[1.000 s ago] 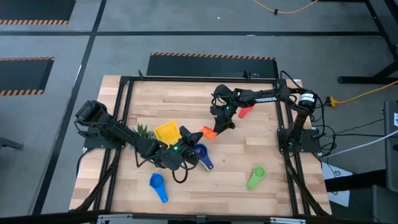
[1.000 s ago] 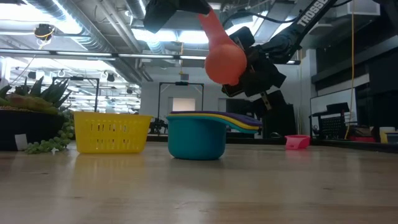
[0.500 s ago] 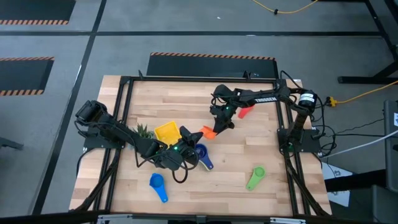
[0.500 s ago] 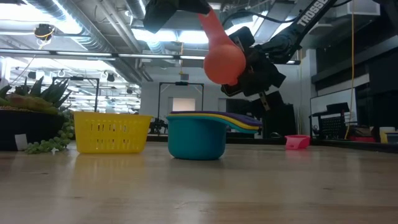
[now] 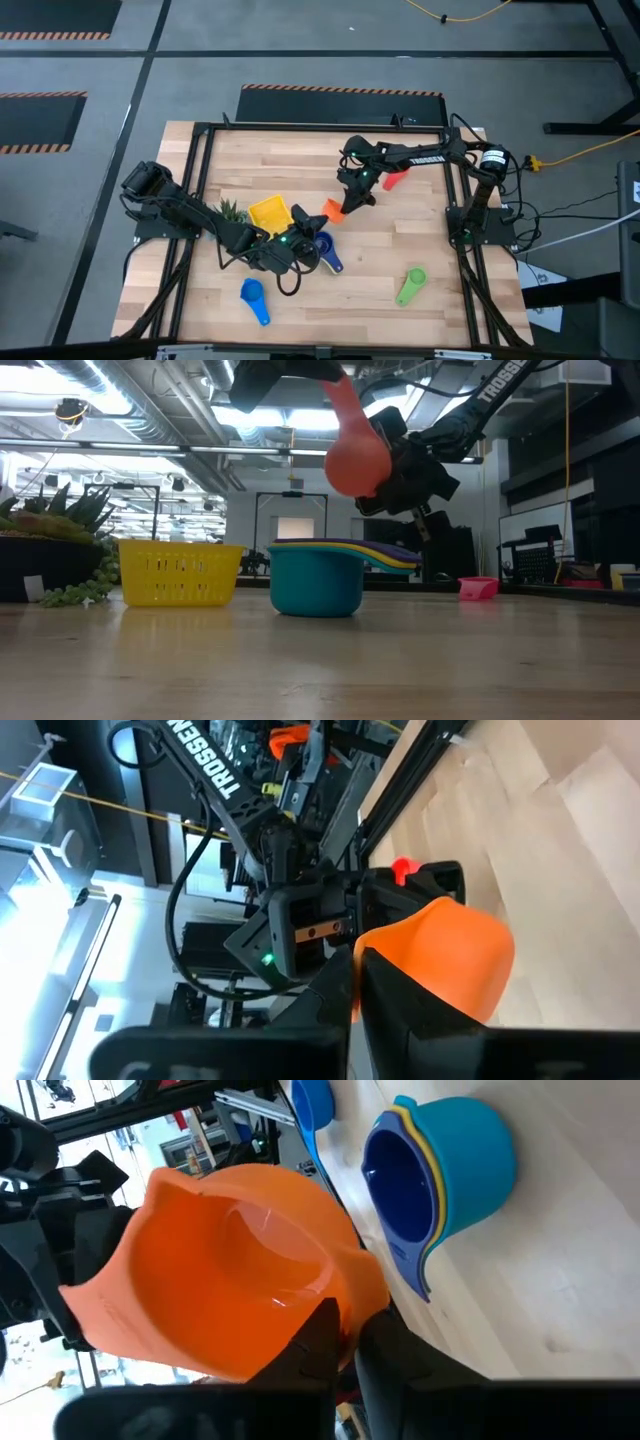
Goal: Nest measuring cups in basket
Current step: Stack the orange measuring cup on top of the dark blue measuring cup
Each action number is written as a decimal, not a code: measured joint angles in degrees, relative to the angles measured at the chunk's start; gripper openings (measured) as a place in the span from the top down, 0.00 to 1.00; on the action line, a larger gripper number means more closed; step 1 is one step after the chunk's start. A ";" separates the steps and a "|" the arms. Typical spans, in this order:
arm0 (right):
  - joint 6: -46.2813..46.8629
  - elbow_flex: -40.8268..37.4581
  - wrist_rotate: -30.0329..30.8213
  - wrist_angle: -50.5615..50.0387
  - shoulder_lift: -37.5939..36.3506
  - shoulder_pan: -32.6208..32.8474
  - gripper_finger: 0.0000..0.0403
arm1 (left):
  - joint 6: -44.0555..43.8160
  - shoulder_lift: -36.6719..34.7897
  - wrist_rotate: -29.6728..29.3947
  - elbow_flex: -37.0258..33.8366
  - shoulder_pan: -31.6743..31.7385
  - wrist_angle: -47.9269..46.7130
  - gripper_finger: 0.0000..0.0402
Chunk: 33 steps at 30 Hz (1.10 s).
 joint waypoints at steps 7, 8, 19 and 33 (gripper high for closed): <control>-1.71 0.00 2.21 0.24 0.00 0.02 0.93 | -0.42 0.00 0.76 0.00 0.04 0.07 0.92; -2.33 0.00 2.68 0.27 0.00 0.02 0.93 | -0.46 0.00 0.76 0.00 0.04 0.07 0.90; -12.44 0.00 8.89 0.12 -0.02 -0.98 0.97 | -5.27 0.00 1.82 0.00 -0.11 0.07 0.82; -21.08 1.01 10.53 2.71 0.00 -1.68 0.96 | -11.44 -5.17 -0.30 -0.11 -1.39 -0.33 0.83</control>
